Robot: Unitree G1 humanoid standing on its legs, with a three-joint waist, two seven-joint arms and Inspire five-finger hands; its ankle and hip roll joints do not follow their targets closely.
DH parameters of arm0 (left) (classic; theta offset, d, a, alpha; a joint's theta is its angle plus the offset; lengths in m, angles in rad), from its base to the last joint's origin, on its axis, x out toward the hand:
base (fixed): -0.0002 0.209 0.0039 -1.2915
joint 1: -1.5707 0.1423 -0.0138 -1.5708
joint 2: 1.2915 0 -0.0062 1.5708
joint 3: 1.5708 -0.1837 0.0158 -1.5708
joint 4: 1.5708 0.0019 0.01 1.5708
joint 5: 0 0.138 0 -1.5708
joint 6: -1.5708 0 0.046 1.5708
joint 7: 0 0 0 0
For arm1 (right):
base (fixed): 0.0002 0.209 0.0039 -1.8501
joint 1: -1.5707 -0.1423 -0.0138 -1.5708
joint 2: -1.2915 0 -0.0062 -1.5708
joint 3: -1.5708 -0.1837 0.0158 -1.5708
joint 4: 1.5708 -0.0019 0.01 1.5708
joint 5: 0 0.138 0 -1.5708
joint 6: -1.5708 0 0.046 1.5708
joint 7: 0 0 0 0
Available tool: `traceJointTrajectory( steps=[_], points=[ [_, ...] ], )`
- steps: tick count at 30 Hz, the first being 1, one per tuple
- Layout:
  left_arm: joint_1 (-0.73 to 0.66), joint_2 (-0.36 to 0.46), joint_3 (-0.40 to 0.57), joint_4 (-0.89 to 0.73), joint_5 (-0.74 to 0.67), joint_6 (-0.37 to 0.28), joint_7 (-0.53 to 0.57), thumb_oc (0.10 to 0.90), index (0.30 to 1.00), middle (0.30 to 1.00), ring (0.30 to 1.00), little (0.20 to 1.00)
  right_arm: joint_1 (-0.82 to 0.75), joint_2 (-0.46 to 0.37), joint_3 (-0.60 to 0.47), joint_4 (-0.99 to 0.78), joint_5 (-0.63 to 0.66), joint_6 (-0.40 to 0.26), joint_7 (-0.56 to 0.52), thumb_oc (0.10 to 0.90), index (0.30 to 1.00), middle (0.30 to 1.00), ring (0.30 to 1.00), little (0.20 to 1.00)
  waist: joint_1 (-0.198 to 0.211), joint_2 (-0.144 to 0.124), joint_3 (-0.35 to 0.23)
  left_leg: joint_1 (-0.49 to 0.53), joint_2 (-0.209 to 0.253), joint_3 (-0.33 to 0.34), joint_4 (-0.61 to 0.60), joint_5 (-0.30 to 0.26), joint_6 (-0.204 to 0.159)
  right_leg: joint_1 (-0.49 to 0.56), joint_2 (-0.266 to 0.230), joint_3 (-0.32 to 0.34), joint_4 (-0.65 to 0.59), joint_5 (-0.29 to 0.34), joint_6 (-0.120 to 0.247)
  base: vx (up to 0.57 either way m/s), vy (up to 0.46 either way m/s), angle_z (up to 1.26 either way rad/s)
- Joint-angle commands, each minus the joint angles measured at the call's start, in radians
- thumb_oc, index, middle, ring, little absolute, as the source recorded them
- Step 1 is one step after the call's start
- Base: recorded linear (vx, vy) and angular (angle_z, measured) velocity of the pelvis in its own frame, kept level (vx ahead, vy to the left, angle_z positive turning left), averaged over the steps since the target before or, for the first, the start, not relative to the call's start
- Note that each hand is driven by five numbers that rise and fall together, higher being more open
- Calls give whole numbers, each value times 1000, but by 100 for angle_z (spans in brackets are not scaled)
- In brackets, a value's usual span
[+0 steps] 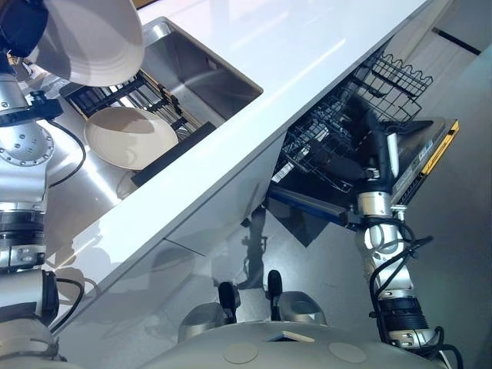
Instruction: Pick up plates and place into dishwasher.
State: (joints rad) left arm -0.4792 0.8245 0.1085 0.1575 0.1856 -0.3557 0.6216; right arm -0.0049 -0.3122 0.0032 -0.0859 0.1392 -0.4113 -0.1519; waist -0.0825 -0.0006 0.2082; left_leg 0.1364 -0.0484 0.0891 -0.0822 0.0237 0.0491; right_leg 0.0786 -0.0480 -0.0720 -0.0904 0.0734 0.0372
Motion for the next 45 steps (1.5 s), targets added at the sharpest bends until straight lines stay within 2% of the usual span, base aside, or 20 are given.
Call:
traceJointTrajectory(
  steps=[1, 2, 3, 4, 5, 9, 10, 14, 21, 28, 32, 34, 37, 42, 45],
  points=[
    [-51, -35, -17, -84, 160, -78, 116, 100, 300, 300, 300, 200, -132, -52, -3, -198, 128, -137, 174, 800, 900, 900, 900, 900, 9, 64, -134, -26, 1, -26, 6, -40, -35, -15, 64, -46, 148, -188, -20, -26, -34, 14],
    [-60, -56, -33, -97, 202, -72, 132, 100, 300, 300, 300, 200, -159, -50, 24, -227, 231, -59, 306, 800, 900, 900, 900, 900, 11, 61, -134, -28, 0, -33, 6, -39, -37, -14, 64, -51, 149, -190, -24, -21, -27, 14],
    [-65, -60, -39, -100, 210, -69, 136, 100, 300, 300, 300, 200, -165, -48, 33, -239, 254, -31, 331, 800, 900, 900, 900, 900, 12, 60, -134, -28, -1, -35, 6, -38, -38, -13, 63, -53, 149, -191, -25, -25, -37, 17],
    [-78, -77, -59, -109, 249, -59, 149, 100, 300, 300, 300, 200, -188, -37, 74, -272, 373, 109, 457, 800, 900, 900, 900, 900, 16, 53, -135, -32, -1, -41, 7, -36, -40, -11, 61, -60, 147, -192, -29, -24, -43, 18],
    [-93, -92, -87, -103, 286, -56, 173, 100, 300, 300, 300, 200, -213, -22, 117, -290, 436, 195, 513, 800, 900, 900, 900, 900, 20, 46, -138, -33, -1, -45, 5, -33, -41, -10, 60, -68, 147, -193, -32, -26, -55, 23],
    [-145, -125, -171, -69, 307, -43, 217, 100, 300, 300, 300, 200, -284, -4, 198, -286, 471, 269, 493, 800, 900, 900, 900, 900, 29, 31, -146, -36, -1, -57, 1, -29, -43, -2, 59, -84, 141, -194, -38, -6, -38, 23],
    [-159, -141, -197, -54, 300, -43, 226, 100, 300, 300, 300, 200, -305, 7, 217, -276, 474, 269, 473, 800, 900, 900, 900, 900, 32, 27, -148, -36, -1, -58, 0, -27, -43, 1, 59, -88, 138, -193, -38, 4, -41, 23],
    [-185, -216, -276, 7, 302, -56, 252, 100, 300, 300, 300, 200, -357, 63, 270, -247, 435, 197, 379, 800, 900, 900, 900, 900, 38, 23, -155, -36, 0, -54, -1, -27, -45, 5, 58, -98, 131, -189, -36, 7, -17, 9],
    [-133, -335, -322, 24, 340, -90, 236, 100, 300, 300, 300, 200, -362, 134, 285, -253, 388, 142, 290, 800, 900, 900, 900, 900, 39, 23, -166, -29, 2, -46, -3, -32, -38, 12, 62, -89, 122, -185, -31, 18, 6, -3],
    [18, -465, -343, -23, 291, -185, 135, 100, 300, 300, 300, 200, -304, 167, 264, -277, 320, 54, 171, 800, 900, 900, 900, 900, 48, 17, -169, -23, 3, -43, -3, -41, -26, 13, 65, -81, 113, -179, -23, 25, -11, -2],
    [106, -487, -316, -64, 255, -242, 78, 100, 300, 300, 300, 200, -261, 167, 241, -293, 304, 70, 149, 800, 900, 900, 900, 900, 53, 11, -165, -13, 5, -40, -5, -53, -22, 20, 69, -74, 112, -185, -23, 32, -18, -11],
    [154, -482, -304, -102, 240, -279, 45, 100, 300, 300, 300, 200, -226, 151, 230, -285, 299, 116, 173, 100, 300, 300, 300, 200, 56, 7, -162, -12, 6, -40, -5, -55, -20, 19, 72, -72, 113, -184, -24, 18, -5, -6],
    [182, -465, -296, -148, 277, -320, 72, 100, 300, 300, 300, 200, -199, 117, 224, -247, 320, 162, 181, 100, 300, 300, 300, 200, 58, 2, -159, -12, 5, -46, -5, -59, -17, 19, 76, -68, 112, -185, -25, 0, 0, 0],
    [191, -444, -263, -230, 388, -394, 195, 100, 300, 300, 300, 200, -161, 102, 199, -177, 313, 181, 156, 100, 300, 300, 300, 200, 59, -2, -162, -15, 4, -58, -5, -58, -16, 20, 78, -69, 113, -183, -22, -1, 0, 1],
    [181, -439, -247, -276, 484, -386, 279, 100, 300, 300, 300, 200, -147, 98, 194, -146, 313, 196, 145, 100, 300, 300, 300, 200, 56, -2, -165, -16, 3, -65, -5, -57, -15, 19, 79, -69, 117, -184, -21, -8, 11, 9]
  ],
)
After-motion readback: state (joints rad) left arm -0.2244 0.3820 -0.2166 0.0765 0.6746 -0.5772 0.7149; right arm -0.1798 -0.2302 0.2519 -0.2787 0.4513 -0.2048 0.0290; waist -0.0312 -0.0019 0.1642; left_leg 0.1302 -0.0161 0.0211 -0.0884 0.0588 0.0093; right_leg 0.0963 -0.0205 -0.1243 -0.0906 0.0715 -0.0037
